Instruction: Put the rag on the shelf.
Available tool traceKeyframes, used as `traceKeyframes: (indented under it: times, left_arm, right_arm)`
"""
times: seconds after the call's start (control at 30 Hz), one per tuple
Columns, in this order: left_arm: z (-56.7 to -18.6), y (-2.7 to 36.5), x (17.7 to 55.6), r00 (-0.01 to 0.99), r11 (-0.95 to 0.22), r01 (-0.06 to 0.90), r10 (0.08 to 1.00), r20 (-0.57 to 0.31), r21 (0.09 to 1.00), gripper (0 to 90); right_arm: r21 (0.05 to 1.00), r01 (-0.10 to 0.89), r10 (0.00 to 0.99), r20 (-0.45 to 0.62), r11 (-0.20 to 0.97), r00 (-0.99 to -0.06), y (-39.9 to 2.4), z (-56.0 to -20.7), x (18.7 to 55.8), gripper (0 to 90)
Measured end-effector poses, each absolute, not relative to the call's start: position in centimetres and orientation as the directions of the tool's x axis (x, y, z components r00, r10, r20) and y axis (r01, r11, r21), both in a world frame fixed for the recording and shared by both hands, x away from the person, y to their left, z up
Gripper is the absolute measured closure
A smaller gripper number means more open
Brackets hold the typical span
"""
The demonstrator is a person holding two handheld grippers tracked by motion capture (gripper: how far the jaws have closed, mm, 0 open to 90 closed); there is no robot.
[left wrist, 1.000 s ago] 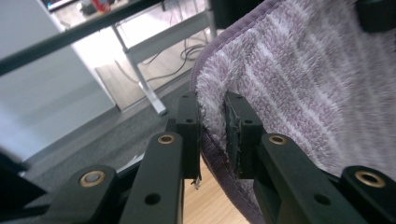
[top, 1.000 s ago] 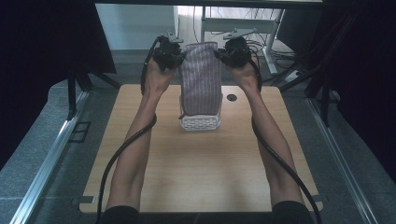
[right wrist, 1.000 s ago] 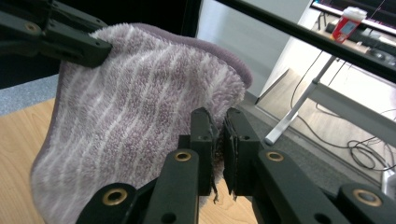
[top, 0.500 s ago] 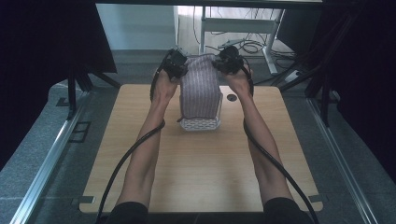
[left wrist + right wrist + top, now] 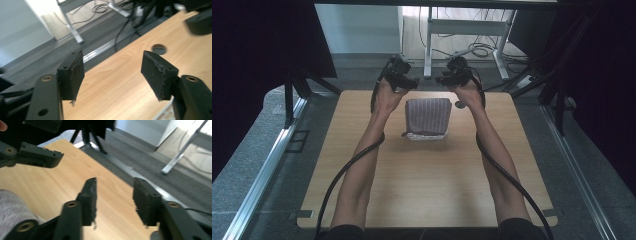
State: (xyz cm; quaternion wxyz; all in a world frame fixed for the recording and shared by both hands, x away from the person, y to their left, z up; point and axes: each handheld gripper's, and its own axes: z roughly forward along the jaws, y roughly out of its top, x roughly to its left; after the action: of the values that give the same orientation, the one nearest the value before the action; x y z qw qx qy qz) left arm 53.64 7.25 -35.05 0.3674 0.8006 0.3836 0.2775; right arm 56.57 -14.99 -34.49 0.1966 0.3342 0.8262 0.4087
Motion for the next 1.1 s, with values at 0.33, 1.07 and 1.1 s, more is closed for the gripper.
traceKeyframes:
  times: [0.33, 1.07, 1.1]
  left_arm:
    - [-35.4, 7.2, 51.7, 0.634, -0.404, 0.428, 0.771, 0.050, 0.809, 19.2]
    - [-37.2, 9.8, 48.0, 0.689, -0.359, 0.424, 0.723, -0.039, 0.831, 13.3]
    - [-37.2, 9.9, 47.8, 0.693, -0.357, 0.423, 0.720, -0.043, 0.833, 13.3]
  right_arm:
    - [0.825, 0.388, 0.704, -0.017, 0.411, -0.710, -15.0, -34.9, 54.4, 37.0]
    - [0.847, 0.382, 0.655, 0.053, 0.370, -0.753, -17.2, -35.9, 49.7, 20.1]
    - [0.847, 0.384, 0.654, 0.058, 0.368, -0.754, -17.3, -35.9, 49.6, 19.6]
